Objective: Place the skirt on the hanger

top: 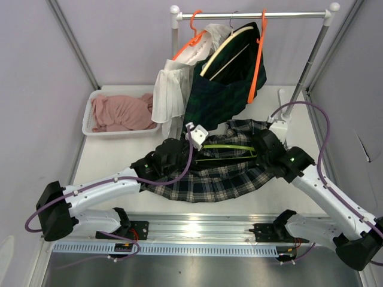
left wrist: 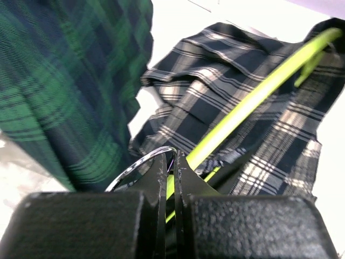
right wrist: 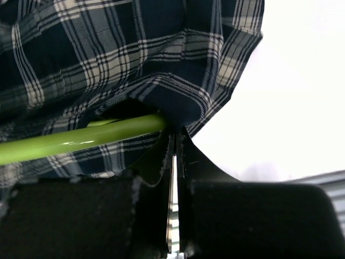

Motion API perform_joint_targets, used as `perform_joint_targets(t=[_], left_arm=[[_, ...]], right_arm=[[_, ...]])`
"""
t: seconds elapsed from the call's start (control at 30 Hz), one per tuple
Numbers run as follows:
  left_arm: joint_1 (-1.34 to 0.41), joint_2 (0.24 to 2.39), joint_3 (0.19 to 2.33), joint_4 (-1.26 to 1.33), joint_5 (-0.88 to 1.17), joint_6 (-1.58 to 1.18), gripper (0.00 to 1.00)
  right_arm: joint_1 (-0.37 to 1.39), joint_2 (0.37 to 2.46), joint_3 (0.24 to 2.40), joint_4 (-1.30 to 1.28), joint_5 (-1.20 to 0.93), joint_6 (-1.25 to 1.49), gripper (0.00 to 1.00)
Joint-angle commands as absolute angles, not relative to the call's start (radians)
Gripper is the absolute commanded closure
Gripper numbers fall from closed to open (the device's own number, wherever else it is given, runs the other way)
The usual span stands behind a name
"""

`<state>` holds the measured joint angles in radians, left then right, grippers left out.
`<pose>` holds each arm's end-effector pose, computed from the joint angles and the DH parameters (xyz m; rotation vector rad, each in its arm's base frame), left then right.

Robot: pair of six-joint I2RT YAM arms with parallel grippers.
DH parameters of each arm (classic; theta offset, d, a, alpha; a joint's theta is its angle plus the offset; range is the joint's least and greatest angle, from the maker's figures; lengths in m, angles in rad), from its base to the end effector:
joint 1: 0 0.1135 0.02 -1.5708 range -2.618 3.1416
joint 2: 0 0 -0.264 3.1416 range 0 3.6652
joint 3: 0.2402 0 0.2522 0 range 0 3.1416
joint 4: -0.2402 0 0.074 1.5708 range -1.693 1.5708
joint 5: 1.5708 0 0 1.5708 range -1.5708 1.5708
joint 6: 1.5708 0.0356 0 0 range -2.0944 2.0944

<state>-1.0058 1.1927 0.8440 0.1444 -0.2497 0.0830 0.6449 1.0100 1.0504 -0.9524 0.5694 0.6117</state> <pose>0.1571 -0.2314 0.3095 0.7668 1.6178 -0.4453 0.1598 0.0962 0.3247 0.1910 2.2930 -0.0820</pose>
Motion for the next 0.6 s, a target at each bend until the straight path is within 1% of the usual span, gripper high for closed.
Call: perform_joint_targets(t=[0.0,0.17,0.33,0.4,0.43,0.53,0.57], left_arm=[[-1.063,1.201,0.902,0.164,-0.124,0.100,1.00],[-1.097,1.238,0.917,0.146,-0.115,0.106,1.00],[-1.097,1.249,0.861,0.192,-0.106,0.071,1.00],[-1.098,1.252,0.854,0.190,-0.103,0.058,1.00],[-1.098,1.253,0.851,0.183,-0.127,0.057,1.00],[-1.098,1.265,0.850,0.143,-0.193,0.069,1.00],[-1.098,1.267,0.851,0.131,-0.198,0.071,1.00]], right_arm=[[0.781,1.046,1.184,-0.867,0.535,0.698,1.00],[0.827,1.101,1.252,-0.888,0.558,0.701,1.00],[0.825,1.117,1.308,-0.900,0.567,0.683,1.00],[0.805,1.123,1.327,-0.926,0.571,0.673,1.00],[0.766,1.114,1.324,-0.927,0.562,0.658,1.00],[0.666,1.072,1.289,-0.891,0.442,0.623,1.00],[0.652,1.068,1.292,-0.891,0.433,0.618,1.00]])
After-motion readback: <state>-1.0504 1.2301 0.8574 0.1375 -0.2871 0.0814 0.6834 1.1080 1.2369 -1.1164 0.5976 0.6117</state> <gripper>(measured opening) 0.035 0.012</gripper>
